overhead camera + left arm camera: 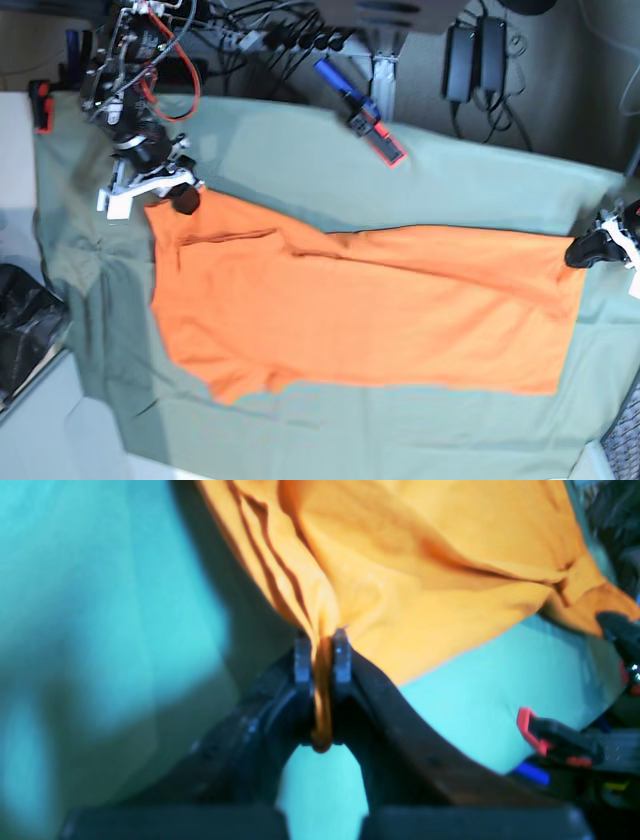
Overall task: Fold the T-shirt properly
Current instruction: 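Pull the shirt taut and reposition the left gripper to the hem corner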
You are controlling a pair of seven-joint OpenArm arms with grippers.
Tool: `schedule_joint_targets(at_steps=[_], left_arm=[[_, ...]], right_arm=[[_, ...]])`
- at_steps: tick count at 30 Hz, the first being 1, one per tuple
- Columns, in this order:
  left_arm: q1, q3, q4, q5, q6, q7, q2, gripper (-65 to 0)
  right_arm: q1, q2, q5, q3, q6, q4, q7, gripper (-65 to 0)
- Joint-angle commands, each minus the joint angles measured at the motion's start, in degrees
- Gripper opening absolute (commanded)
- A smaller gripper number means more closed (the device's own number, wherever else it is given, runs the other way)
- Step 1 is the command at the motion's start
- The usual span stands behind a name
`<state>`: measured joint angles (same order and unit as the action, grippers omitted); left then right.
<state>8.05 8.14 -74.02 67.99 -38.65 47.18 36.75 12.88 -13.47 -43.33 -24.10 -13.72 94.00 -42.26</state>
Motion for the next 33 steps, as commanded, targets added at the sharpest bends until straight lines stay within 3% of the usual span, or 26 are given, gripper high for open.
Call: schedule_joint_targets(at_steps=[1,12,19,29,33], left_arm=[[0.0,0.74,-1.4,1.14,-1.35,-0.79,1.88,-65.0],[7.89,4.33,-6.86,2.19,-1.35,-0.15,3.76,-65.0],[12.9,4.39,-10.69,2.54,-1.35,-0.17,3.74,-65.0],[13.25,4.39,-10.67,1.4,-1.35,-0.2,3.74,-65.0],[13.22,4.39,-10.67,-1.62,-1.35,0.37,3.76,-42.0]], right_arm=[[0.9,-1.16,-1.29,-0.74,-4.57,1.99,0.81,-65.0],[10.6,-2.08,-5.22,-8.37,-5.18,7.78,-0.2,-65.0],[13.7,-2.08,-5.64,-8.52,-5.62,8.46,-0.46,-65.0],[15.41,-2.05,-4.96,-8.57,-5.64,9.4,-0.02,-65.0],[15.39,-2.05,-2.49,-8.57,-5.64,9.4,1.73,-65.0]])
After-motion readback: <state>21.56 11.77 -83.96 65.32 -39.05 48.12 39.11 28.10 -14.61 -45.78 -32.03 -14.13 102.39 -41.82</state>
